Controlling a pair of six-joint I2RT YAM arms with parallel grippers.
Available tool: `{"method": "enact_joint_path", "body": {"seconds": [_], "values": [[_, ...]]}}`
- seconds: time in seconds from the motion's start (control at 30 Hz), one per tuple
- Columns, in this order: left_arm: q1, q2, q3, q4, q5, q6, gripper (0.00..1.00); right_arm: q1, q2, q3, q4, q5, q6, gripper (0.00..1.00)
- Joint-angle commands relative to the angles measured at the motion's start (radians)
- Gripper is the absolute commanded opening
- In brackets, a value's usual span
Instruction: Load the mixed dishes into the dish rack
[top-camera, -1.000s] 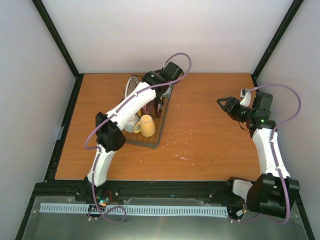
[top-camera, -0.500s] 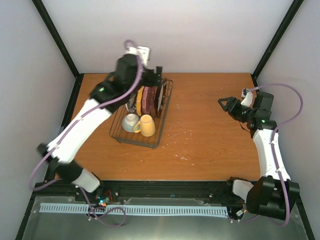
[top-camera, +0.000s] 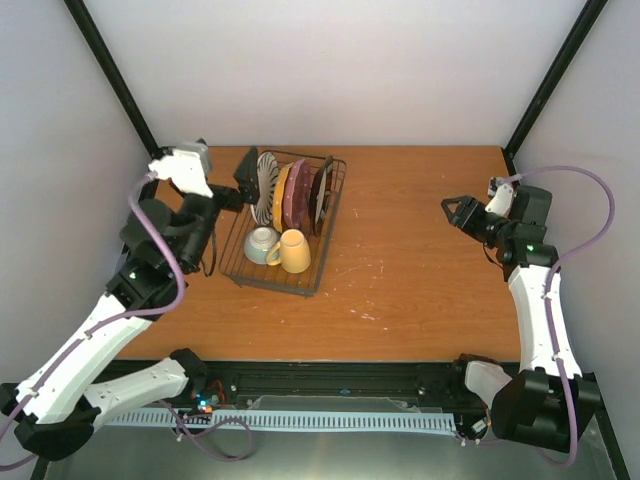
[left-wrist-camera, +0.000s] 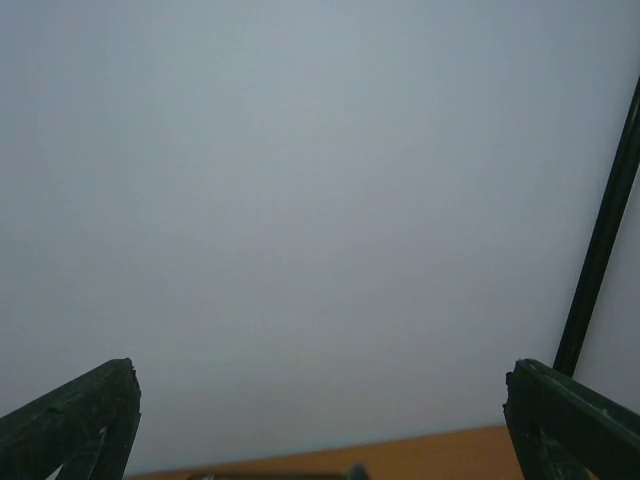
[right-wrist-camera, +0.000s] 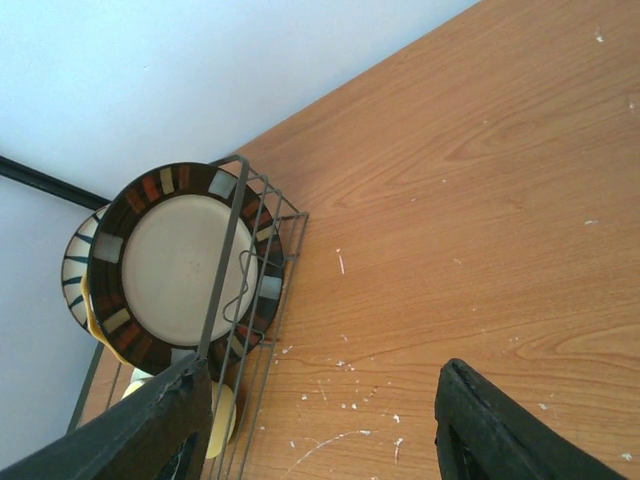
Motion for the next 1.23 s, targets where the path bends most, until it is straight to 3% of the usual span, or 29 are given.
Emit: {"method": "enact_joint_path", "body": {"seconds": [0.0, 0.27, 0.5, 0.63, 0.87, 1.13, 1.2], "values": [[-0.003, -0.075, -0.175, 0.103, -0.037, 0.094, 1.00, -0.006, -0.045, -0.036, 0.018, 0.058, -0.007, 0.61], [-0.002, -0.211, -0.413, -0.020, -0.165, -0.026, 1.00, -0.006, -0.153, -0.141, 0.065, 0.154, 0.014, 0.61], [-0.002, -0.234, -0.540, 0.137, -0.191, 0.034, 1.00, -0.006, -0.192, -0.225, 0.165, 0.236, 0.086, 0.61], [-0.002, -0.120, -0.497, 0.162, -0.195, 0.116, 1.00, -0.006, -0.218, -0.256, 0.247, 0.268, 0.149, 0.61], [-0.003, 0.149, -0.304, 0.011, -0.303, 0.101, 1.00, -0.005, -0.327, -0.330, 0.381, 0.401, 0.198, 0.61], [-0.001, 0.173, -0.321, 0.149, -0.291, 0.114, 1.00, -0.006, -0.366, -0.335, 0.354, 0.465, 0.165, 0.60], [0.014, 0.158, -0.336, 0.208, -0.320, 0.040, 1.00, -0.005, -0.373, -0.338, 0.341, 0.518, 0.183, 0.61]]}}
